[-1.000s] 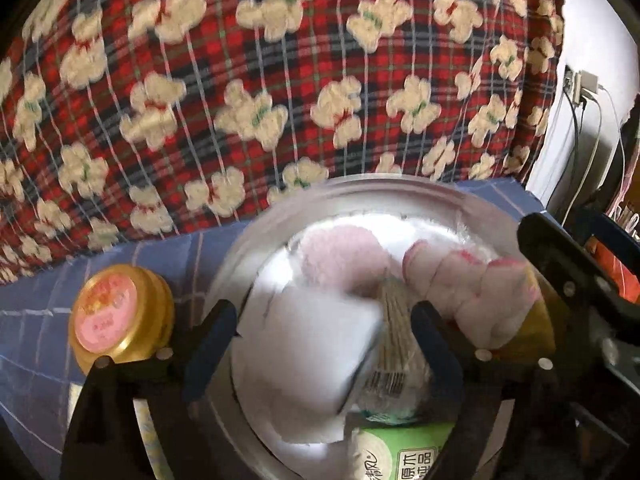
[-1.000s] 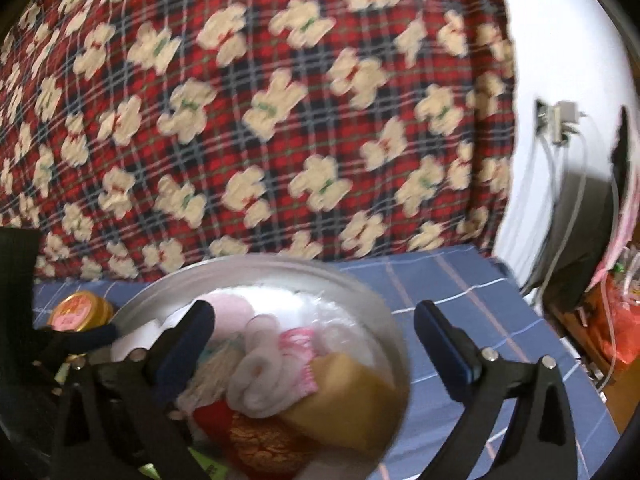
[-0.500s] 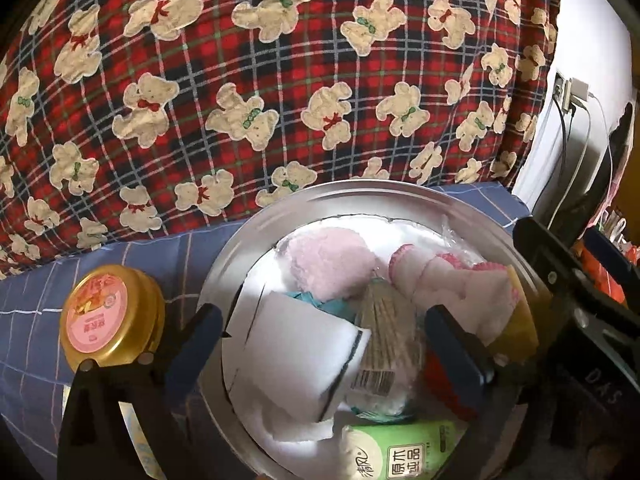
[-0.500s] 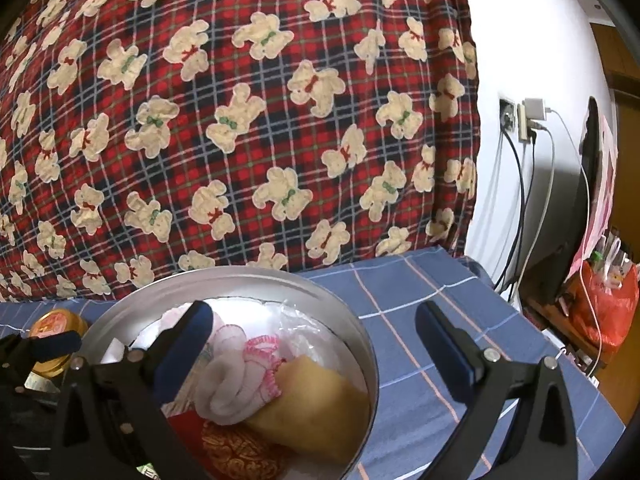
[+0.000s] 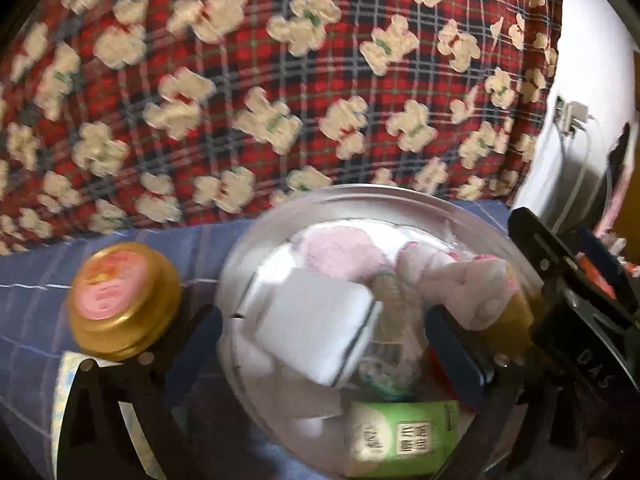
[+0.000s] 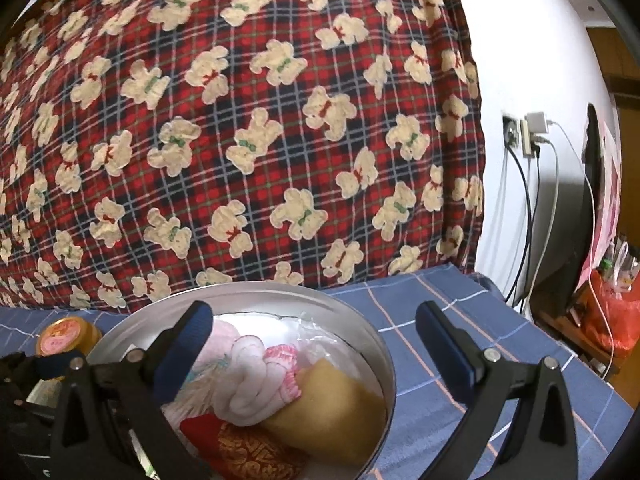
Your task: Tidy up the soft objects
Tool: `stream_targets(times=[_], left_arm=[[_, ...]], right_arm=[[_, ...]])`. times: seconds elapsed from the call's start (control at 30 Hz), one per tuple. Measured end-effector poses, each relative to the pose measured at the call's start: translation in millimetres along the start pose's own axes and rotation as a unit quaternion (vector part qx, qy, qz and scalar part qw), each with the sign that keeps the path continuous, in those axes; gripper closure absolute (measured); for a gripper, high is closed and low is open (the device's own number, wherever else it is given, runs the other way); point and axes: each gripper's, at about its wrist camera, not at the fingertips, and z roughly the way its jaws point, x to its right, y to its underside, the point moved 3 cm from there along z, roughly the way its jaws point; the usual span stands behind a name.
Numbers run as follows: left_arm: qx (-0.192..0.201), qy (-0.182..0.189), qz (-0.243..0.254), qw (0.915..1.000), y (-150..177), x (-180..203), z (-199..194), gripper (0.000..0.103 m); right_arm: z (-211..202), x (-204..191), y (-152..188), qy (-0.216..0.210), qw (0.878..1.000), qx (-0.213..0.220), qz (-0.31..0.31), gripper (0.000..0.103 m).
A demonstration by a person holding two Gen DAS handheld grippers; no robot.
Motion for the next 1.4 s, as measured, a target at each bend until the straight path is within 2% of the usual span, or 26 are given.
stream_targets(times=[0.07,0.27,0.43,0.67,0.97,1.13,1.4], left_arm=[[0.018,-0.027,0.008,0.9994,3.0,0.6,-4.6,0.001],[0.046,-0.021,-0.025,0.9984,9.1,-8.8,-9.0,0.001],[0.084,-0.054,-0.007,0.9949,18.3,-8.5,-17.1,0.001],[0.121,-0.086,-0.033,0.9883,22.0,-21.8,-36.1,0.001],[0.14,-0.085,-0.013,0.9864,34.4,-17.8,-57.1,0.001],[0.153,-0.086,0.004,0.9845,43.8,-11.1,-72.9,0.001],[0.175,-0.081,0.006,0.9812,52.9,-9.4,-92.8,0.001]], right_arm=[[-0.5,-1.7,2.0,0.004,1.0,0.002,-0.001,0.0],[-8.3,1.2,3.6,0.009,1.0,0.021,0.007,0.0],[-16.7,-1.1,5.7,0.017,0.999,0.041,0.0,0.0],[-21.9,-5.3,8.5,0.027,0.998,0.045,-0.017,0.0],[-53.6,2.8,18.5,0.028,0.999,0.042,-0.002,0.0],[-82.0,4.5,21.6,0.041,0.997,0.07,-0.001,0.0],[-96.4,2.7,21.4,0.046,0.995,0.086,-0.007,0.0]])
